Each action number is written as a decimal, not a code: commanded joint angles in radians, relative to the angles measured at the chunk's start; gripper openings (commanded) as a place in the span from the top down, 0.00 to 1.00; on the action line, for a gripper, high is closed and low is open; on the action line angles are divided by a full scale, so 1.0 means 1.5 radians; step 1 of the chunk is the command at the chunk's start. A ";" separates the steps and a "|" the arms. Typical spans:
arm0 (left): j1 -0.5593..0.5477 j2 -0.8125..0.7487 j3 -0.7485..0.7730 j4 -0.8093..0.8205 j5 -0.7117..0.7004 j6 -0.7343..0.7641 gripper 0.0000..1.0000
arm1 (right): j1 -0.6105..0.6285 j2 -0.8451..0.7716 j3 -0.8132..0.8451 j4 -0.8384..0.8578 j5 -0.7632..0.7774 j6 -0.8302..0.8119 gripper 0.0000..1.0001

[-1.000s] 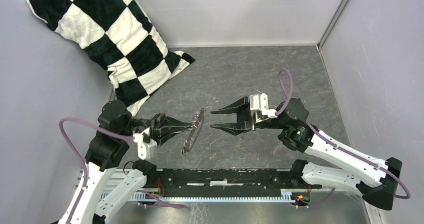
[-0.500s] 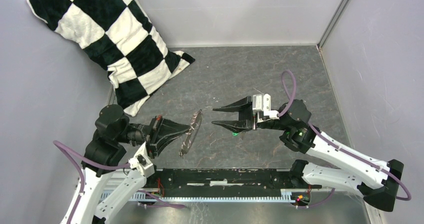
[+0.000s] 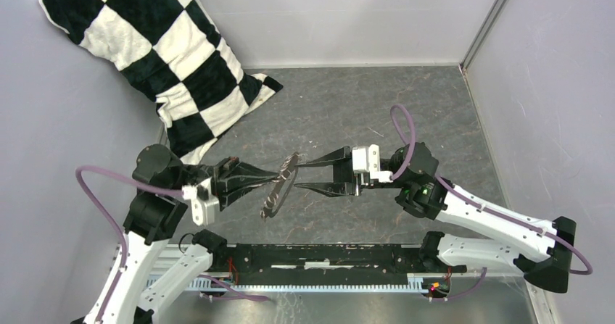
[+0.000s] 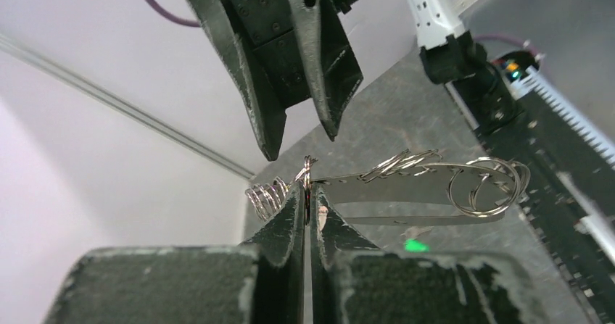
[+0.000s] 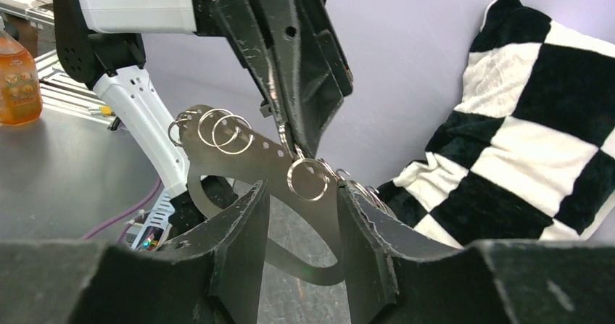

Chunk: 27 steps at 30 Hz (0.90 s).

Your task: Put the keys on the keyring

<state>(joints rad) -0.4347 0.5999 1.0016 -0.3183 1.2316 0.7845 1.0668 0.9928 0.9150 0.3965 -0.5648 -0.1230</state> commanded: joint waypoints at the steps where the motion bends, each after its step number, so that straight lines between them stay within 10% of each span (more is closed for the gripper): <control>1: -0.003 0.026 0.013 0.149 -0.020 -0.290 0.98 | 0.007 0.003 0.031 0.077 -0.012 -0.001 0.55; 27: -0.003 0.045 -0.023 0.222 -0.049 -0.402 0.98 | 0.021 0.065 0.053 0.130 -0.003 0.064 0.73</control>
<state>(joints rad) -0.4343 0.6643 0.9672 -0.0456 1.1820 0.2287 1.0885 1.0798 0.9520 0.5571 -0.5827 -0.0460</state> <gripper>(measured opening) 0.046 0.276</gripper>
